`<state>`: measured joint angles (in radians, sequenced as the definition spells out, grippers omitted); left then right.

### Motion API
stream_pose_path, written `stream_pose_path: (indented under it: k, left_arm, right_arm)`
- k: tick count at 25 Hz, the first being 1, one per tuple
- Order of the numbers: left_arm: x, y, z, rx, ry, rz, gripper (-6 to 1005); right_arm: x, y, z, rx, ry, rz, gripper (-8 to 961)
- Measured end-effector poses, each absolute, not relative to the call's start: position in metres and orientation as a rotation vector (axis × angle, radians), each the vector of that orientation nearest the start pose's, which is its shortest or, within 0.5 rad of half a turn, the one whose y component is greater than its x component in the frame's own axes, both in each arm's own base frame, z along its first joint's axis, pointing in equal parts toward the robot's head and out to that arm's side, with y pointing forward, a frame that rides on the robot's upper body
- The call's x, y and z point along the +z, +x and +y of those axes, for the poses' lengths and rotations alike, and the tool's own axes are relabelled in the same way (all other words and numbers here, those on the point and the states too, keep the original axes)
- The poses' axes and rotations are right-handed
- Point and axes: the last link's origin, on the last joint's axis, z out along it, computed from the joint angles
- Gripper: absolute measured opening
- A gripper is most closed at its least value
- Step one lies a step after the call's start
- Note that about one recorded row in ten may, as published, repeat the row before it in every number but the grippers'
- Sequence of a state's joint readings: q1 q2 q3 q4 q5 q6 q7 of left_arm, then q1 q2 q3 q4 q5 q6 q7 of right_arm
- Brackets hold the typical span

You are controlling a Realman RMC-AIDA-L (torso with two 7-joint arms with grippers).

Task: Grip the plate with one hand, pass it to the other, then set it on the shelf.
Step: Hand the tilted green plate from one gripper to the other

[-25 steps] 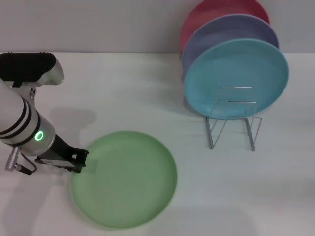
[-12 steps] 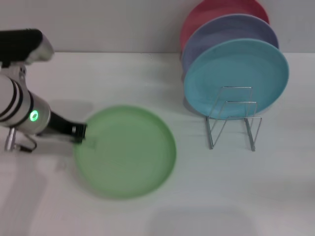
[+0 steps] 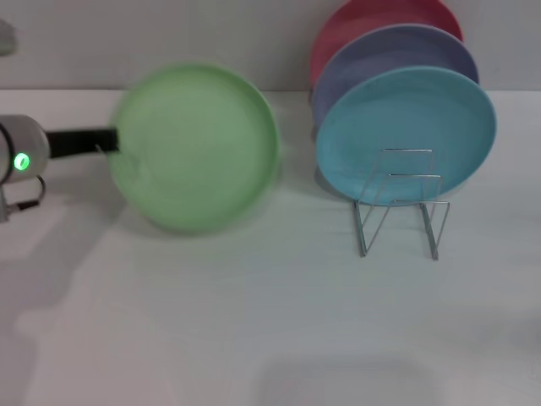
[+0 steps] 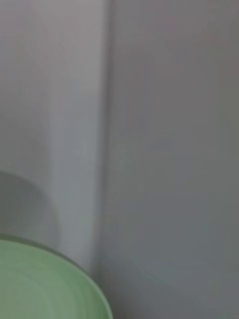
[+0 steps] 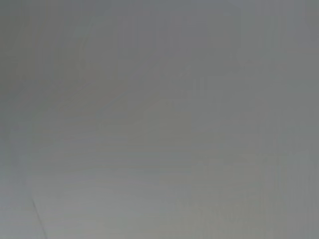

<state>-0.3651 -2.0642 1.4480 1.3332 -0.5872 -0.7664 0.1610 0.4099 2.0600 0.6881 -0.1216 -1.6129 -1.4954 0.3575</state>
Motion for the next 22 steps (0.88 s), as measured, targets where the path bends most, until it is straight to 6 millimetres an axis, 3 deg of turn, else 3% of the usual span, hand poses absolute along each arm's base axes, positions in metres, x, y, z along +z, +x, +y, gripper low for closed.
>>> stream_pose_path:
  k: [8, 12, 22]
  left_arm:
    - [0.044, -0.248, 0.383, -0.544, -1.65, -0.876, 37]
    - [0.029, -0.251, 0.367, -0.638, -1.581, -0.732, 39]
    - [-0.024, -0.245, 0.324, -0.834, -1.613, -0.566, 43]
  right_arm:
    - [0.101, 0.389, 0.275, 0.743, -0.987, 0.448, 625]
    - [0.097, 0.388, 0.275, 0.749, -1.003, 0.452, 625]
    - [0.076, 0.369, 0.254, 0.844, -1.147, 0.366, 625]
